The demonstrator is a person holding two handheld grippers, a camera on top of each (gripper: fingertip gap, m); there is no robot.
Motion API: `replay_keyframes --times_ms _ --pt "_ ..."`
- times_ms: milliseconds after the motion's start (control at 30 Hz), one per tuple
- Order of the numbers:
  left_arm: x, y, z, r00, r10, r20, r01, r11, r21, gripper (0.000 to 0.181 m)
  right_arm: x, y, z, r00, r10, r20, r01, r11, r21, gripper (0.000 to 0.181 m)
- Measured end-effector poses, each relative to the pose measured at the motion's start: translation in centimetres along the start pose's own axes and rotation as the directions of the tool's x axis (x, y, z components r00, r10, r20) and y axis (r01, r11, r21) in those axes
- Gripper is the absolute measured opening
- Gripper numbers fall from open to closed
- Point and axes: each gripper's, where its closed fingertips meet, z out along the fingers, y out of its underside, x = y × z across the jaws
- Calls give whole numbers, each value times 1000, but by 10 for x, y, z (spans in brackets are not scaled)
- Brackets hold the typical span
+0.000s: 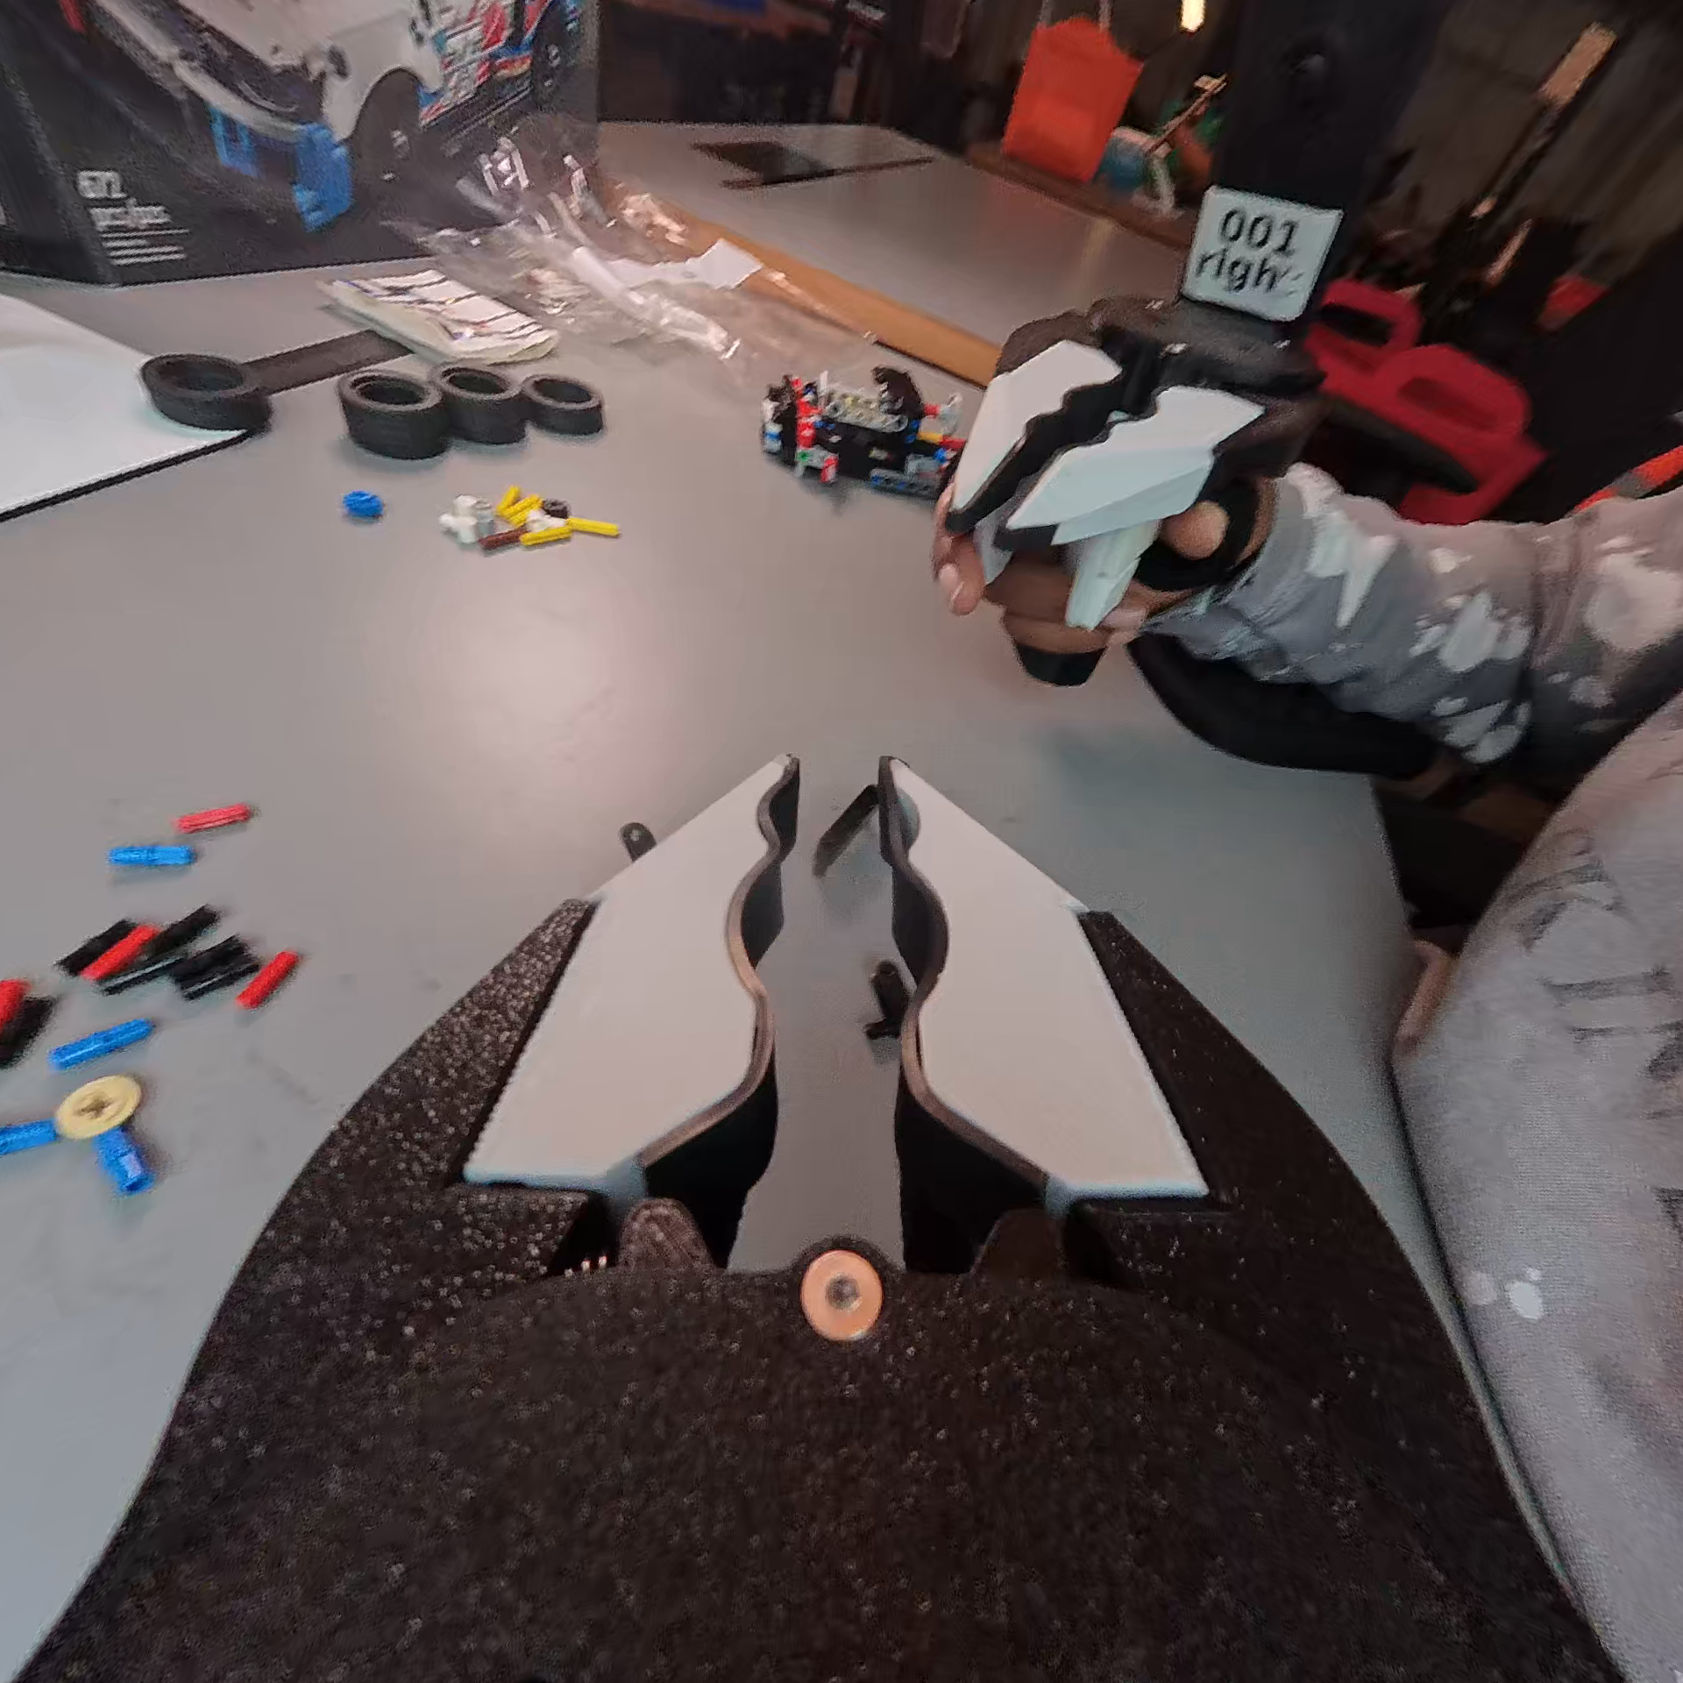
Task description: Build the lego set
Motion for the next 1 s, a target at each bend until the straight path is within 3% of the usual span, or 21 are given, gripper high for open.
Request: replay_keyframes --times_ms 100,267,533,700,867,1000 --pt "-29 15 -5 990 37 134 -25 995 -92 26 6 6 1 1000 10 -25 -11 1000 -24 7" --pt "-58 41 4 968 98 230 -40 969 -245 30 28 15 -1 990 -23 -136 13 997 -80 5" --pt "-103 28 48 924 220 313 -112 938 -328 34 66 28 -16 960 39 -279 -73 991 -111 5" --pt "-129 17 78 889 331 316 -187 893 -410 37 69 32 -18 958 22 -288 -63 989 -133 4" --pt "-135 20 98 940 242 241 -105 877 -469 40 70 36 -19 957 0 -289 -46 987 -155 4" --pt "-139 27 94 934 261 243 -104 851 -515 27 69 37 -18 958 -11 -286 -37 986 -161 4"
